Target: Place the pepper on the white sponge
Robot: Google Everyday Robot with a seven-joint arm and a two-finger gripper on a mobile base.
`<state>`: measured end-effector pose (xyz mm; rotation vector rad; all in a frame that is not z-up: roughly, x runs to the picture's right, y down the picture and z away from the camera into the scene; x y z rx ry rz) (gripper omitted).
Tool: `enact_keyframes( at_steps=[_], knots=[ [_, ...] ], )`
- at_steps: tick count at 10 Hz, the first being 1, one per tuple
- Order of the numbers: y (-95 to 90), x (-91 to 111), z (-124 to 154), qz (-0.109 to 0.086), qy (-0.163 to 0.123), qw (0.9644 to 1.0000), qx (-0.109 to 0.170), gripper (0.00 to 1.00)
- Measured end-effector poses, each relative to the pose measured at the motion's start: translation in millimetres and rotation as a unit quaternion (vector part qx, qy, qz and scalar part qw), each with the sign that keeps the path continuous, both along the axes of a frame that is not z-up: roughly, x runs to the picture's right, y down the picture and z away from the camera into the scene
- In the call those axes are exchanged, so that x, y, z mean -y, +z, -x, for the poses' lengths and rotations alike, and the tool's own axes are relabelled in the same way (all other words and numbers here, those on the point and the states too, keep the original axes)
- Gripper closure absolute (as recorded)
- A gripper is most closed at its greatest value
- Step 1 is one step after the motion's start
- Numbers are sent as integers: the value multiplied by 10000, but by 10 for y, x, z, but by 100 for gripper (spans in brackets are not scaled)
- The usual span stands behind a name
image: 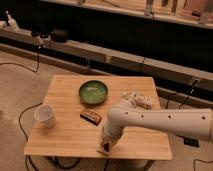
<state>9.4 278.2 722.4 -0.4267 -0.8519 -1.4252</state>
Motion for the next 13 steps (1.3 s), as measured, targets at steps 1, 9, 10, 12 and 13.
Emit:
enact_keyframes(
  at_steps=[1,9,10,12,13],
  knots=[
    [21,-2,-10,-3,-7,10000,-69,21],
    [98,78,258,-100,252,9996,113,20],
    [76,120,271,-158,390,9989,221,20],
    [56,159,253,-214,538,9979,292,20],
    [52,158,263,-208,537,9979,300,20]
  ],
)
